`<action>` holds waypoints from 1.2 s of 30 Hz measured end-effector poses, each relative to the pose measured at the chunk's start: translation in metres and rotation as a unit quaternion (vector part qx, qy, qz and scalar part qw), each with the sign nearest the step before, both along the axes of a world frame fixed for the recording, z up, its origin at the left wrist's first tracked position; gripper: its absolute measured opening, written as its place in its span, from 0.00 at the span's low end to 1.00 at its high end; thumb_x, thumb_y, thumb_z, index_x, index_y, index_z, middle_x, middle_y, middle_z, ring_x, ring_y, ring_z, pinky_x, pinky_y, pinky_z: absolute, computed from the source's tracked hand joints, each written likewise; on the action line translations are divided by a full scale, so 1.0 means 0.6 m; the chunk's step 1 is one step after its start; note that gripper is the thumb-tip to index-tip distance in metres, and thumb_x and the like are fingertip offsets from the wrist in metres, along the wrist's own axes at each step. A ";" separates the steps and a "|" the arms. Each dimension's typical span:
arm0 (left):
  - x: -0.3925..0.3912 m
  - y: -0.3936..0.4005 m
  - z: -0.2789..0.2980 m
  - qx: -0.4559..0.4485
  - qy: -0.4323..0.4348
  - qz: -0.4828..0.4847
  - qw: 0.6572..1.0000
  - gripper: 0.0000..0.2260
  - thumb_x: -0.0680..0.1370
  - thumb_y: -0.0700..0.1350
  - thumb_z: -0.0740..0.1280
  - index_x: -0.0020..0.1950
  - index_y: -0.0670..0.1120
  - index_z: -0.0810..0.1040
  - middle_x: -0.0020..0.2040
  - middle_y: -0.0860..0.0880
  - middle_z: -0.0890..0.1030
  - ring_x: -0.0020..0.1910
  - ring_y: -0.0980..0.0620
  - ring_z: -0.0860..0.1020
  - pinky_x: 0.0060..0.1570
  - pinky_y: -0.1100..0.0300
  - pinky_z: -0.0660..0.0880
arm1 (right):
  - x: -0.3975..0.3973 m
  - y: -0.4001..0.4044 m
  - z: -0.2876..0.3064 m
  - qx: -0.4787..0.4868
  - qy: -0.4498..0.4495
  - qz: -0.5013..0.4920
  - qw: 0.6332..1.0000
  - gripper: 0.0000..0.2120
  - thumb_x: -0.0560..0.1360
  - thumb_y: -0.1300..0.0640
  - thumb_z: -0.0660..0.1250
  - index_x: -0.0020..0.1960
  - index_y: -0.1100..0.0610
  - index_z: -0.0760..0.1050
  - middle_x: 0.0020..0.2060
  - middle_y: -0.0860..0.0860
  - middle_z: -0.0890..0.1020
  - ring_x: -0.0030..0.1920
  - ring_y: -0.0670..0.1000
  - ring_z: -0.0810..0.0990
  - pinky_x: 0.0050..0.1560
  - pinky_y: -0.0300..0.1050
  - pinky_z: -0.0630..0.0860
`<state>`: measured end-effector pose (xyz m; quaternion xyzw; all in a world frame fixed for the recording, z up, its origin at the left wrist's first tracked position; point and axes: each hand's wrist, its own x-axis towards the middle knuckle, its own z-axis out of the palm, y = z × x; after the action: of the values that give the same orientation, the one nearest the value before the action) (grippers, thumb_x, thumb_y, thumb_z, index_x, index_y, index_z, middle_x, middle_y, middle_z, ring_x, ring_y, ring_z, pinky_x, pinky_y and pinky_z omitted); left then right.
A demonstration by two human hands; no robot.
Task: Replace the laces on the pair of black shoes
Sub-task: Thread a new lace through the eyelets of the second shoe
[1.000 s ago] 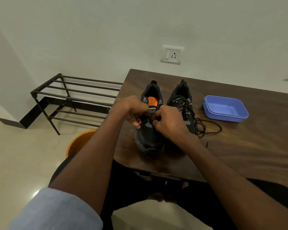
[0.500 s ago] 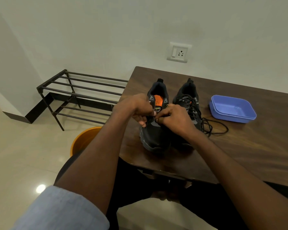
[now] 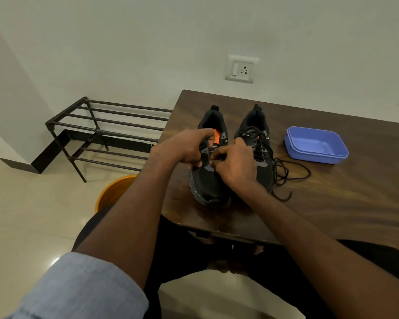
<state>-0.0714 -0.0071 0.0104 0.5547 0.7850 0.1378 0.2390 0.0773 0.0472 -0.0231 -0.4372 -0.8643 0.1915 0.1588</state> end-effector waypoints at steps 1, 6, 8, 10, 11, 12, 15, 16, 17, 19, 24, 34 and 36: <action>-0.002 0.000 -0.002 0.003 -0.007 0.001 1.000 0.28 0.73 0.35 0.77 0.63 0.57 0.68 0.49 0.52 0.75 0.48 0.50 0.78 0.45 0.54 0.76 | 0.000 0.000 0.000 0.003 0.001 -0.008 1.000 0.06 0.76 0.50 0.75 0.52 0.42 0.85 0.57 0.49 0.72 0.60 0.56 0.72 0.59 0.56 0.77; -0.004 0.002 -0.005 0.020 -0.019 0.001 1.000 0.22 0.73 0.34 0.76 0.50 0.57 0.68 0.45 0.52 0.77 0.41 0.53 0.81 0.35 0.62 0.73 | -0.006 0.016 0.006 -0.115 0.032 -0.001 0.993 0.11 0.73 0.52 0.77 0.35 0.39 0.82 0.57 0.47 0.72 0.62 0.56 0.71 0.65 0.58 0.74; -0.006 0.001 -0.005 0.023 -0.027 0.001 0.999 0.22 0.74 0.33 0.75 0.45 0.58 0.68 0.45 0.51 0.78 0.41 0.52 0.82 0.36 0.60 0.76 | -0.008 0.021 0.008 -0.145 0.027 0.008 0.989 0.10 0.73 0.52 0.75 0.35 0.41 0.83 0.58 0.47 0.74 0.63 0.56 0.72 0.67 0.60 0.72; -0.008 0.000 -0.005 0.025 -0.035 0.003 0.999 0.20 0.74 0.33 0.74 0.46 0.55 0.70 0.46 0.49 0.79 0.41 0.50 0.84 0.36 0.59 0.79 | -0.008 0.021 0.012 -0.142 0.008 0.024 0.990 0.06 0.75 0.52 0.74 0.42 0.41 0.85 0.60 0.49 0.72 0.64 0.57 0.72 0.67 0.61 0.72; -0.008 0.000 -0.006 0.025 -0.041 0.003 0.999 0.18 0.74 0.33 0.74 0.47 0.54 0.71 0.46 0.48 0.80 0.41 0.50 0.84 0.37 0.58 0.81 | -0.006 0.019 0.011 -0.129 0.000 0.027 0.991 0.05 0.76 0.52 0.74 0.46 0.42 0.86 0.60 0.50 0.71 0.63 0.58 0.72 0.67 0.61 0.73; -0.009 0.001 -0.006 0.027 -0.044 0.005 0.999 0.17 0.74 0.33 0.74 0.48 0.52 0.72 0.46 0.47 0.81 0.41 0.49 0.85 0.39 0.56 0.83 | -0.007 0.017 0.009 -0.111 -0.005 0.029 0.993 0.04 0.77 0.51 0.73 0.48 0.42 0.86 0.60 0.50 0.71 0.62 0.58 0.73 0.65 0.61 0.74; -0.007 0.003 -0.008 0.029 -0.043 0.008 0.999 0.15 0.74 0.32 0.74 0.51 0.48 0.74 0.46 0.46 0.82 0.40 0.48 0.85 0.40 0.54 0.85 | -0.008 0.002 0.004 -0.053 -0.012 0.012 0.998 0.05 0.77 0.51 0.73 0.51 0.43 0.86 0.57 0.52 0.70 0.57 0.59 0.76 0.60 0.59 0.78; -0.006 0.004 -0.008 0.028 -0.045 0.007 0.999 0.15 0.74 0.32 0.74 0.50 0.49 0.74 0.46 0.46 0.82 0.40 0.48 0.85 0.40 0.54 0.85 | -0.007 -0.001 0.003 -0.043 -0.011 0.004 0.999 0.05 0.77 0.51 0.73 0.51 0.43 0.86 0.57 0.52 0.71 0.57 0.59 0.76 0.58 0.58 0.79; -0.004 0.004 -0.008 0.029 -0.046 0.007 0.998 0.16 0.75 0.32 0.73 0.49 0.51 0.73 0.47 0.47 0.81 0.40 0.49 0.85 0.40 0.54 0.85 | -0.007 -0.002 0.003 -0.038 -0.012 0.000 0.999 0.04 0.77 0.51 0.73 0.50 0.43 0.86 0.57 0.52 0.71 0.57 0.59 0.76 0.58 0.58 0.79; -0.003 0.003 -0.008 0.030 -0.047 0.010 0.998 0.17 0.75 0.32 0.73 0.47 0.52 0.72 0.46 0.47 0.80 0.41 0.49 0.85 0.40 0.55 0.85 | -0.007 -0.002 0.003 -0.043 -0.019 0.000 0.999 0.03 0.77 0.52 0.73 0.49 0.44 0.86 0.58 0.52 0.70 0.59 0.59 0.75 0.60 0.60 0.78; -0.001 0.004 -0.011 0.028 -0.046 0.018 0.998 0.16 0.74 0.32 0.73 0.50 0.49 0.73 0.47 0.46 0.81 0.41 0.48 0.85 0.38 0.57 0.83 | -0.011 0.009 0.003 -0.108 -0.017 0.026 0.994 0.06 0.79 0.53 0.70 0.45 0.48 0.84 0.59 0.53 0.67 0.62 0.61 0.72 0.66 0.61 0.74; -0.002 0.002 -0.011 0.021 -0.045 0.013 0.999 0.17 0.75 0.32 0.74 0.52 0.50 0.73 0.48 0.47 0.80 0.42 0.47 0.85 0.38 0.54 0.84 | -0.004 0.012 0.009 -0.016 -0.111 0.095 0.989 0.07 0.80 0.54 0.68 0.56 0.52 0.81 0.57 0.53 0.63 0.59 0.61 0.69 0.62 0.59 0.75; -0.001 0.003 -0.011 0.020 -0.042 0.013 0.999 0.17 0.75 0.33 0.74 0.54 0.50 0.73 0.48 0.47 0.80 0.42 0.47 0.84 0.39 0.54 0.84 | -0.006 0.009 0.009 -0.037 -0.119 0.087 0.988 0.06 0.79 0.54 0.68 0.55 0.53 0.78 0.59 0.54 0.62 0.61 0.62 0.68 0.64 0.60 0.73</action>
<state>-0.0721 -0.0053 0.0038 0.5423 0.7788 0.1797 0.2591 0.0736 0.0528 -0.0175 -0.3859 -0.9040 0.1828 0.0219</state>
